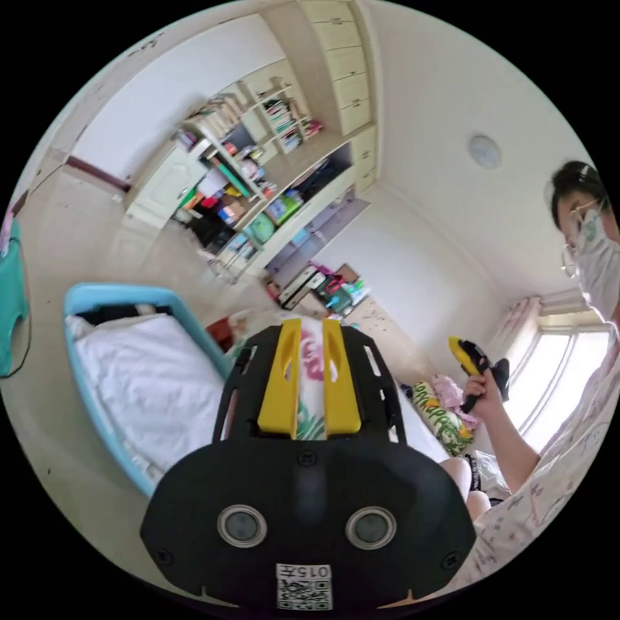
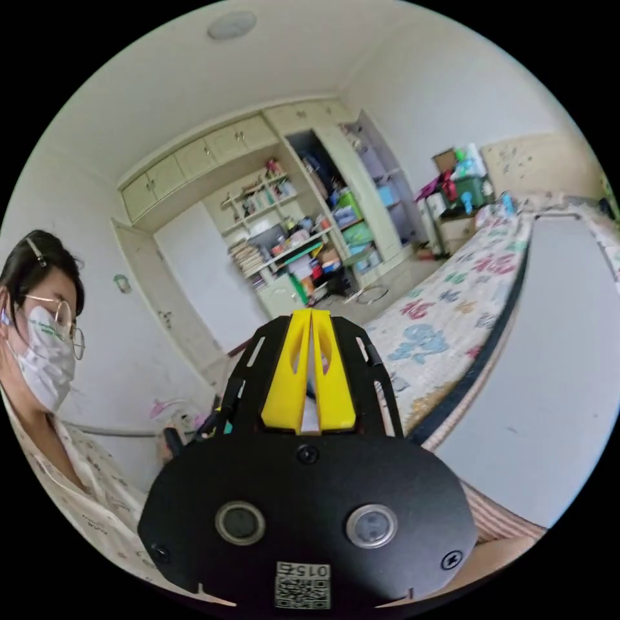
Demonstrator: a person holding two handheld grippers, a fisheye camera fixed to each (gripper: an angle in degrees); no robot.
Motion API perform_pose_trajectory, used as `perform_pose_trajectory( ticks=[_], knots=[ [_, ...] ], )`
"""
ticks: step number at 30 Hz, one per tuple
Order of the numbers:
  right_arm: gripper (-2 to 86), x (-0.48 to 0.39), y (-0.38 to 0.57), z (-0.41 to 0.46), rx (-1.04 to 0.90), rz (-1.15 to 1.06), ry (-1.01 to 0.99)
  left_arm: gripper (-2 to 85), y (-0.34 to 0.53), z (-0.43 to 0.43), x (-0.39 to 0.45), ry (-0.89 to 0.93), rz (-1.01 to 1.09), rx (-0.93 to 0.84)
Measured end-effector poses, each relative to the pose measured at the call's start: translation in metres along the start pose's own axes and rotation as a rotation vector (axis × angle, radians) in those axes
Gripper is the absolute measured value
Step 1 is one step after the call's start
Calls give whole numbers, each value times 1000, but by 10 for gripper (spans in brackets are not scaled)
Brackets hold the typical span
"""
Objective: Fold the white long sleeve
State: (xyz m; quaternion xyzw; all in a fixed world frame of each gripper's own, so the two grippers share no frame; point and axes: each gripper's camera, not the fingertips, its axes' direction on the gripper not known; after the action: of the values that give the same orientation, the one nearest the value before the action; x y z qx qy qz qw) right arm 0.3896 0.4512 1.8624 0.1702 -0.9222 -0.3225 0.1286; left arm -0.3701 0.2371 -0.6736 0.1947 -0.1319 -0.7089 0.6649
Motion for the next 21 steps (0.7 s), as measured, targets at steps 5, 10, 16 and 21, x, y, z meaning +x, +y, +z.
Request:
perform_pose_trajectory(
  ticks=[5,10,16,21],
  knots=[
    [-5,-102,-43,-96,302,-173,506,-7,-76,66,115,637,-18,178],
    [-5,-152,-75,-147,371,-151,579,-9,-109,137,228,1374,-179,386],
    [-5,-182,-99,-181,402,-84,738,-9,-77,155,366,1721,-146,461],
    [-5,-201,-128,-212,484,28,781,-8,-40,174,449,1878,-66,432]
  ],
)
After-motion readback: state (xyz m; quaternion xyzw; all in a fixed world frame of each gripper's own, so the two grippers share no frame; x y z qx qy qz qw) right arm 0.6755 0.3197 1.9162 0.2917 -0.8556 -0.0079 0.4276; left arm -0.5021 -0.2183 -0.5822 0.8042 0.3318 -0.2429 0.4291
